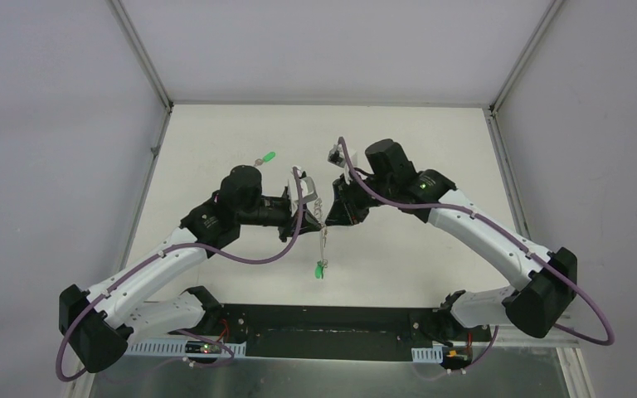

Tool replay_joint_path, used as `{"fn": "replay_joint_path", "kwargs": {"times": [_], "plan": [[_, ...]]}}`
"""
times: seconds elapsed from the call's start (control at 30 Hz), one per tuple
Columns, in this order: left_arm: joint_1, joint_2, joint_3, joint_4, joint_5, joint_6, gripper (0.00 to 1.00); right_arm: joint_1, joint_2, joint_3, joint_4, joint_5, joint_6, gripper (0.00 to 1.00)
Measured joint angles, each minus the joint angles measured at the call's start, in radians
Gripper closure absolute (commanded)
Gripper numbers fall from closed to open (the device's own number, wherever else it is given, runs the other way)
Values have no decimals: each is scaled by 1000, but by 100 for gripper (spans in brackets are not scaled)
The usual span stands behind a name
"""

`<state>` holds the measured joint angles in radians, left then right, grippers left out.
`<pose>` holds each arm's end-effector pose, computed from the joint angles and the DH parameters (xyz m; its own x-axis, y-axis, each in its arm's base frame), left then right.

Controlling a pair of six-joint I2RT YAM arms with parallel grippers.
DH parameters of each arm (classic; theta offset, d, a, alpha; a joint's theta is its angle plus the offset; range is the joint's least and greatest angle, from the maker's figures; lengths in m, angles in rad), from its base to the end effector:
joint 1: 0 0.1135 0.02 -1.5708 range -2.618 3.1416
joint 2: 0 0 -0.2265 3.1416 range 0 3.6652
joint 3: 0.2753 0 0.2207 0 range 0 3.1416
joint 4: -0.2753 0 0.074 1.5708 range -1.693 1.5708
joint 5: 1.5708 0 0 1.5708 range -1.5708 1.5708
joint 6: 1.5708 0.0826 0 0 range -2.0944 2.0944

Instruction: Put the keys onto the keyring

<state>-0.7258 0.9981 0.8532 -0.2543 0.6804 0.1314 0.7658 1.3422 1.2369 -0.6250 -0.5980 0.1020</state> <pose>0.1476 -0.2004 0.2788 -0.1638 0.2815 -0.9455 0.9794 0.1612 -0.1217 0.1784 0.2360 0.2765 -0.5675 -0.4289 -0.7029 -0.8216 0.3505 0.4495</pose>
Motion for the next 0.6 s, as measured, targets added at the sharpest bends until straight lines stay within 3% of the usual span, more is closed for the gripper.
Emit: {"fn": "replay_joint_path", "kwargs": {"times": [0.1,0.3,0.37,0.5,0.53,0.6], "plan": [[-2,-16,0,23,3,-8,100,0,-26,-28,9,43,5,54],[-2,-32,-2,70,4,-17,100,-1,-124,-96,74,129,-1,49],[-2,-32,-2,79,4,-19,100,-1,-154,-112,110,150,-4,39],[-2,-32,-3,100,4,-20,100,-1,-224,-154,178,198,-10,39],[-2,-33,-5,110,4,-22,100,-1,-243,-164,188,206,-11,23],[-2,-35,-13,129,3,-27,100,-2,-290,-195,224,217,-17,12]]}}
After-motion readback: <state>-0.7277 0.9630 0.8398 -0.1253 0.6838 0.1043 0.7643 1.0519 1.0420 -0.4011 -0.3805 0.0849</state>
